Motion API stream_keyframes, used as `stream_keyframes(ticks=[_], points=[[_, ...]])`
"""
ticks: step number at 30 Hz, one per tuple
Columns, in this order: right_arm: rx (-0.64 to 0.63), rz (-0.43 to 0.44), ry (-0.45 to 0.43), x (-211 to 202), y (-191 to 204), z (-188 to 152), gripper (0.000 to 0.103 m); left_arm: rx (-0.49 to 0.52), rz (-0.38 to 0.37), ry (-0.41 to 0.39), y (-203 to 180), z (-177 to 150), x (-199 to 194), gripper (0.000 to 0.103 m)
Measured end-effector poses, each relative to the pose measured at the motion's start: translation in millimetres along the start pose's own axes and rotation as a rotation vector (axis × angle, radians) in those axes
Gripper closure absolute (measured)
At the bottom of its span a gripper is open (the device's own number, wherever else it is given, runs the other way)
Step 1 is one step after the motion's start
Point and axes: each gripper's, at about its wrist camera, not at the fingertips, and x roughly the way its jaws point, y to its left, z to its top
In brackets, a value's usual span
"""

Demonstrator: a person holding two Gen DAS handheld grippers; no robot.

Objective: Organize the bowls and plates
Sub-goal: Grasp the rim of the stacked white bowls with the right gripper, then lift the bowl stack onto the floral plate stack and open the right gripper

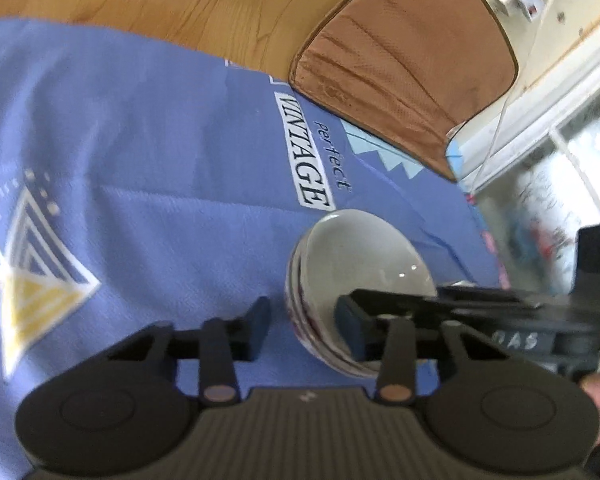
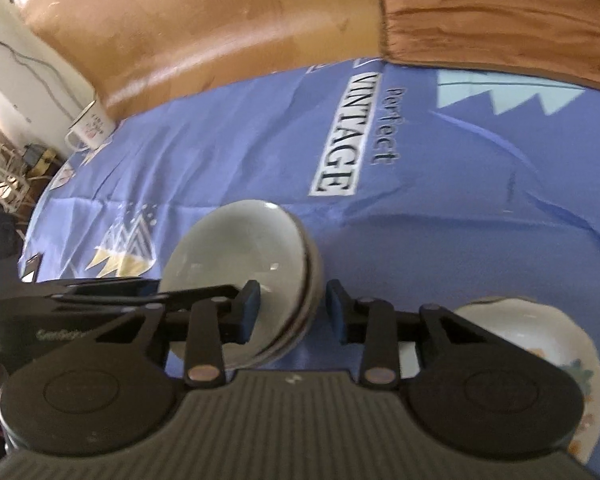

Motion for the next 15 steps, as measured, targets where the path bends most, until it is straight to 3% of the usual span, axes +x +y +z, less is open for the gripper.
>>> stream_keyframes(ticks=[3,8,15], points=[[0.008,-0.007,0.000,1,0,2,0.067,-0.039,-0.026,0.001,4,1,1,0.076],[0.055,0.005,-0.014,-2,-6,2,0.074,-0.029,-0.007,-0.002,-1,-1,-5,0.076],[0.041,0.016,-0.070,-16,2,-2,0.075,-0.005,0.017,-0.029,-13,3,-18,0.077]])
